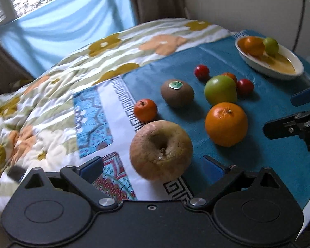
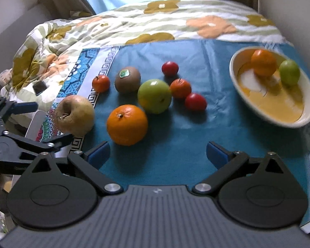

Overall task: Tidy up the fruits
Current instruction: 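Grasp the brown apple with the left tool while the right tool grasps the large orange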

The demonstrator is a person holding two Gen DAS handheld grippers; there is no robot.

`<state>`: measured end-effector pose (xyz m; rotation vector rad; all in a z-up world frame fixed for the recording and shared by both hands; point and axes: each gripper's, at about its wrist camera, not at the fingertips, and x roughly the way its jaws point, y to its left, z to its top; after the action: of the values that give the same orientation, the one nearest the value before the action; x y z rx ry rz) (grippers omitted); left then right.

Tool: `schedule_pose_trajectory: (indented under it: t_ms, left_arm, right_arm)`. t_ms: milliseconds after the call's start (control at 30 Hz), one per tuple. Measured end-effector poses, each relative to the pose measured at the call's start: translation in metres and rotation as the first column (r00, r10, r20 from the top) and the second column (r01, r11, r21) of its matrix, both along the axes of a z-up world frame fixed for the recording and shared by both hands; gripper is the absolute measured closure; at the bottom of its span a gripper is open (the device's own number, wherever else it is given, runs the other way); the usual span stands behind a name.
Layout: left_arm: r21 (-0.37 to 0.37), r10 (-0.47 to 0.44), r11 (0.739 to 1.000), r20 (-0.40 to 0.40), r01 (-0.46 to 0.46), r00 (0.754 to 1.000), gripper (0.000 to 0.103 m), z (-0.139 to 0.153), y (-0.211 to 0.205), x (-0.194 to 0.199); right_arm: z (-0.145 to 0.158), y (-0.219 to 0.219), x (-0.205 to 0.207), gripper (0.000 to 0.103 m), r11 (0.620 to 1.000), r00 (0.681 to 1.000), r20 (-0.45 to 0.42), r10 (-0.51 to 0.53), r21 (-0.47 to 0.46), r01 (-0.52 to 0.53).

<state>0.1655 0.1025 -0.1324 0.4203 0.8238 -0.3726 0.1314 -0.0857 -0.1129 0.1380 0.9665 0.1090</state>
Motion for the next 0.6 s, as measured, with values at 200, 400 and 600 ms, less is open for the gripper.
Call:
schedule_pose_trajectory:
  t_ms: [200, 400, 600]
  left_arm:
    - [0.019, -0.078, 0.997, -0.018, 0.078, 0.997, 0.024, -0.013, -0.010, 0.015]
    - [-0.004, -0.092, 0.996, -0.021, 0.091, 0.996, 0.025, -0.015, -0.007, 0.019]
    - [0.007, -0.099, 0.995, -0.022, 0.099, 0.995, 0.025, -0.014, -0.007, 0.017]
  right_arm:
    - [-0.011, 0.003, 0.008, 0.000, 0.998, 0.999, -0.019, -0.041, 0.042, 0.041]
    - [-0.017, 0.013, 0.017, 0.000, 0.998, 0.999, -0.028, -0.030, 0.061, 0.032]
    - [-0.020, 0.020, 0.027, 0.000, 0.997, 0.999, -0.027, -0.019, 0.073, 0.021]
